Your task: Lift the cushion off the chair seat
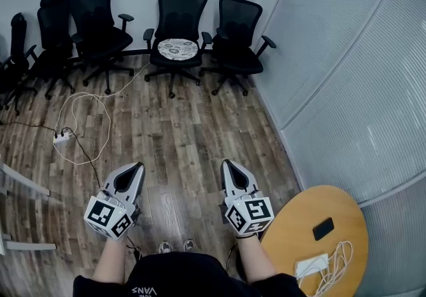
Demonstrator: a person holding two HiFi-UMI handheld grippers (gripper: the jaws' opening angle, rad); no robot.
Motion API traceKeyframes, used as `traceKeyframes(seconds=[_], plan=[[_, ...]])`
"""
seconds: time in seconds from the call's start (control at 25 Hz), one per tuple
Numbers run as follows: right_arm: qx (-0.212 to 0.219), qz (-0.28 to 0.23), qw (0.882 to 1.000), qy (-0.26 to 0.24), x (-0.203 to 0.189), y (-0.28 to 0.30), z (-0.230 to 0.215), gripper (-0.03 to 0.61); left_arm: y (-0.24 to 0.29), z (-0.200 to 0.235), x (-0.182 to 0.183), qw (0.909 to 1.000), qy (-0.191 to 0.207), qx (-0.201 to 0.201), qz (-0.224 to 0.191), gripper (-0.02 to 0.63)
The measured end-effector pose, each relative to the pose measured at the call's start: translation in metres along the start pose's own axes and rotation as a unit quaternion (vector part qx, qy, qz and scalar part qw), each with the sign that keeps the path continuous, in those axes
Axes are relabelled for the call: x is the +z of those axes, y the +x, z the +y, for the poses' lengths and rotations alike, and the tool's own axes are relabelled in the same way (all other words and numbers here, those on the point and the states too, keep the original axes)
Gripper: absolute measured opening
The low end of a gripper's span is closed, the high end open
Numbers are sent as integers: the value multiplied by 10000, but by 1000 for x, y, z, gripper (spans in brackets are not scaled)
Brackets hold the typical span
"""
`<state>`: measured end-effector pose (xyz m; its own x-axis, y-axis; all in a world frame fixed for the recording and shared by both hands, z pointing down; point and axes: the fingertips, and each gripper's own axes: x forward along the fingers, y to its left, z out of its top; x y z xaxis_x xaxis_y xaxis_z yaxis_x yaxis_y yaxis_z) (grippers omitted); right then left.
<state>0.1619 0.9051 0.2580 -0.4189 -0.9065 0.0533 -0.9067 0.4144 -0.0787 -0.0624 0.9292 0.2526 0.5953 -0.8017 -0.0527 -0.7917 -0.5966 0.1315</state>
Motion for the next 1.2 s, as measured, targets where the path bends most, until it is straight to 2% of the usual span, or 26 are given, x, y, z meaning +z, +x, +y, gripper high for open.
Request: traceKeyframes(seconds=[0.32, 0.6, 1.2], plan=[[-64, -16, 10000, 21, -2, 17, 9, 17, 5, 21, -2, 9999, 28, -48, 106, 11], [-63, 5, 10000, -5, 2, 44, -7, 17, 27, 38, -2, 9999, -42, 13, 118, 11], [129, 24, 9999, -40, 7, 116, -74, 17, 113, 66, -1, 9997, 64, 218, 62, 11]])
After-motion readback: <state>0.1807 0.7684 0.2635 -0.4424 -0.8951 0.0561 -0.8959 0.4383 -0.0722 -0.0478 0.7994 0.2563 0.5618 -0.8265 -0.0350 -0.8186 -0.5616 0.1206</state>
